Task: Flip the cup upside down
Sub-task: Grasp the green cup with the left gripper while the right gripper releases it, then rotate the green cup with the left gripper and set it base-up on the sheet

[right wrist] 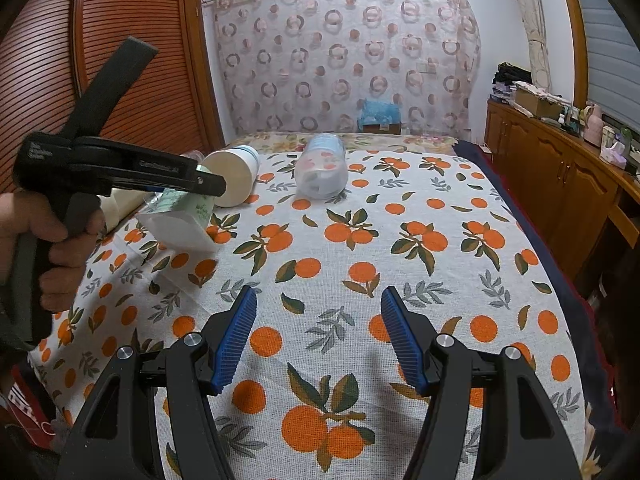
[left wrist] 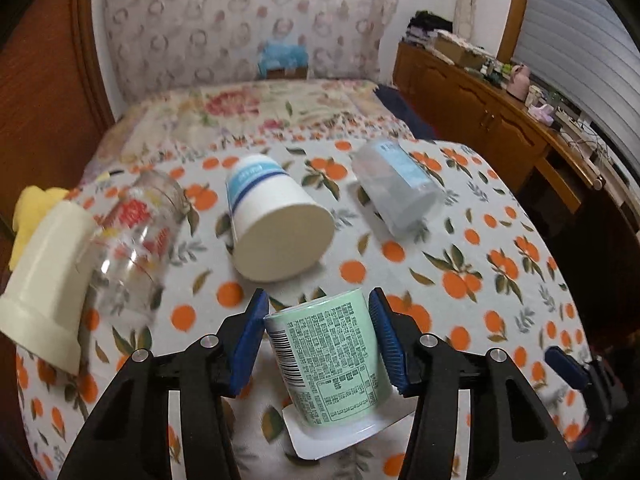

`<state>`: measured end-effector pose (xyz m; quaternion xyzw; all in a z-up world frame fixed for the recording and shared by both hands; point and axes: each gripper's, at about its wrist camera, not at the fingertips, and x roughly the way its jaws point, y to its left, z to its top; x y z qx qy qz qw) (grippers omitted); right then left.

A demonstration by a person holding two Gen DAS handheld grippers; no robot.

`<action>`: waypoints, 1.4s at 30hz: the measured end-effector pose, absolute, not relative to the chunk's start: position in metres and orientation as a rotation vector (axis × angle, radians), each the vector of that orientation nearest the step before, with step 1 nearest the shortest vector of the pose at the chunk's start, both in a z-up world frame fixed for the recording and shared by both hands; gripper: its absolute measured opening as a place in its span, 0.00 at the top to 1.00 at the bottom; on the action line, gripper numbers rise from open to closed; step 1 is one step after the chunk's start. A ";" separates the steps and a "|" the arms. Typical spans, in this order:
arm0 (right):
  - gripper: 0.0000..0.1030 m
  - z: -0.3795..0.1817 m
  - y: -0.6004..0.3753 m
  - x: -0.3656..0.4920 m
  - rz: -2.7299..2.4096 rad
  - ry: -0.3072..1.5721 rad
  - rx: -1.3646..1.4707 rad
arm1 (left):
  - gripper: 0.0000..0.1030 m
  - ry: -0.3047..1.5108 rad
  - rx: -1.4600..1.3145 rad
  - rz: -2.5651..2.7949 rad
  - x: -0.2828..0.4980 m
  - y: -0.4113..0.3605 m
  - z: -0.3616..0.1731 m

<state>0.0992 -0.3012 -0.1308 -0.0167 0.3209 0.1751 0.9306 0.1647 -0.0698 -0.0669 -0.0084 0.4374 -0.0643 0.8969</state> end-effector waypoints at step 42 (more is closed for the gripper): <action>0.35 -0.130 -0.303 0.097 0.345 0.656 -0.024 | 0.44 0.817 0.066 -0.140 0.097 -0.067 -0.073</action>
